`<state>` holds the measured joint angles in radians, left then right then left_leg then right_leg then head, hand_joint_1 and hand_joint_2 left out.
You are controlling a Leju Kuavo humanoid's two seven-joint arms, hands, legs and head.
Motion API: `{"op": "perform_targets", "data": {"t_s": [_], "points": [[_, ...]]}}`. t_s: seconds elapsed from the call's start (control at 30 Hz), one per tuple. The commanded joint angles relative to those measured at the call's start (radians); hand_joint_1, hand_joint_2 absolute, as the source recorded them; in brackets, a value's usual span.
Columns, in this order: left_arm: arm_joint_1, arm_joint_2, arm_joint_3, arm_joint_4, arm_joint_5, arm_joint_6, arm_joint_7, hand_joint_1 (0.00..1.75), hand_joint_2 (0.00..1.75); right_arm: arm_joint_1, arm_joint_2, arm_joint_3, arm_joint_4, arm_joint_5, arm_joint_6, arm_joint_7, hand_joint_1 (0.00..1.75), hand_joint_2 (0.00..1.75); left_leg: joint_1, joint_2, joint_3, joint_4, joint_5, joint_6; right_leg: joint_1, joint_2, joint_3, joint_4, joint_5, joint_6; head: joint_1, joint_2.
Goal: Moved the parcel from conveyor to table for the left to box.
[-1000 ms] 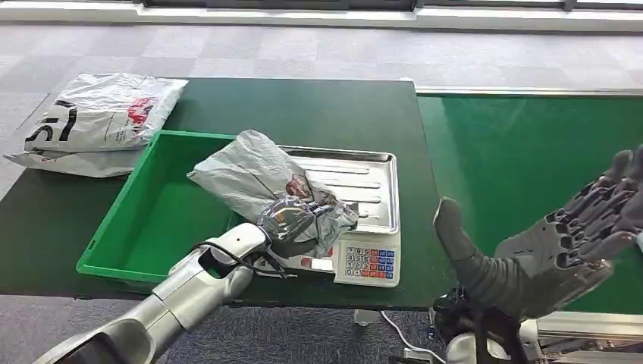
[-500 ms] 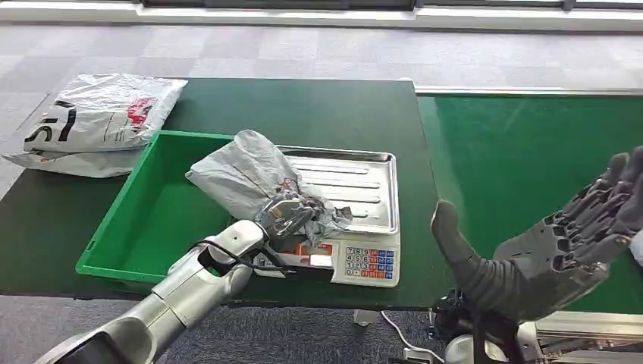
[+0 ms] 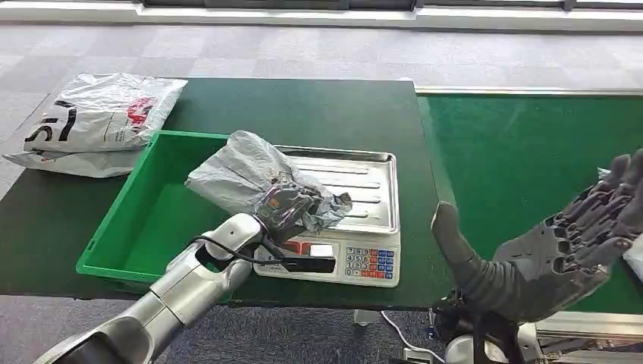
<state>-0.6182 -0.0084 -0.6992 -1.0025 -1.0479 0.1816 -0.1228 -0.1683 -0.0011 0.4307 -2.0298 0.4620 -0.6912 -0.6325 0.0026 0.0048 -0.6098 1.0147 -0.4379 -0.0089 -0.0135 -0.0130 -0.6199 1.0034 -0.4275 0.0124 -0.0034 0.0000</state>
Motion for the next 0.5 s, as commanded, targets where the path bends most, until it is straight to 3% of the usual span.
{"op": "perform_targets", "data": {"t_s": [0.03, 0.17, 0.5], "points": [[-0.007, 0.077, 0.109, -0.185, -0.185, 0.233, 0.079, 1.75, 1.75, -0.02, -0.027, 0.038, 0.019, -0.016, -0.007, -0.001, 0.0, 1.75, 0.001, 0.002, 0.001, 0.0, -0.001, 0.0, 0.001, 0.003, 0.0, 0.0, 0.0, -0.001, 0.0, 0.0], [-0.03, 0.115, 0.293, -0.15, -0.31, 0.349, 0.151, 1.75, 1.75, -0.029, -0.025, 0.048, 0.022, -0.014, -0.007, 0.0, 0.0, 1.75, 0.001, 0.005, 0.002, -0.001, -0.001, -0.001, 0.001, 0.006, 0.001, -0.001, 0.0, -0.001, 0.0, 0.0], [-0.026, 0.105, 0.323, -0.13, -0.306, 0.368, 0.108, 1.75, 1.75, -0.028, -0.027, 0.048, 0.021, -0.014, -0.007, 0.001, 0.0, 1.75, 0.002, 0.001, 0.003, -0.002, 0.0, 0.0, 0.002, 0.002, 0.003, -0.002, 0.0, -0.001, 0.0, 0.0]]}}
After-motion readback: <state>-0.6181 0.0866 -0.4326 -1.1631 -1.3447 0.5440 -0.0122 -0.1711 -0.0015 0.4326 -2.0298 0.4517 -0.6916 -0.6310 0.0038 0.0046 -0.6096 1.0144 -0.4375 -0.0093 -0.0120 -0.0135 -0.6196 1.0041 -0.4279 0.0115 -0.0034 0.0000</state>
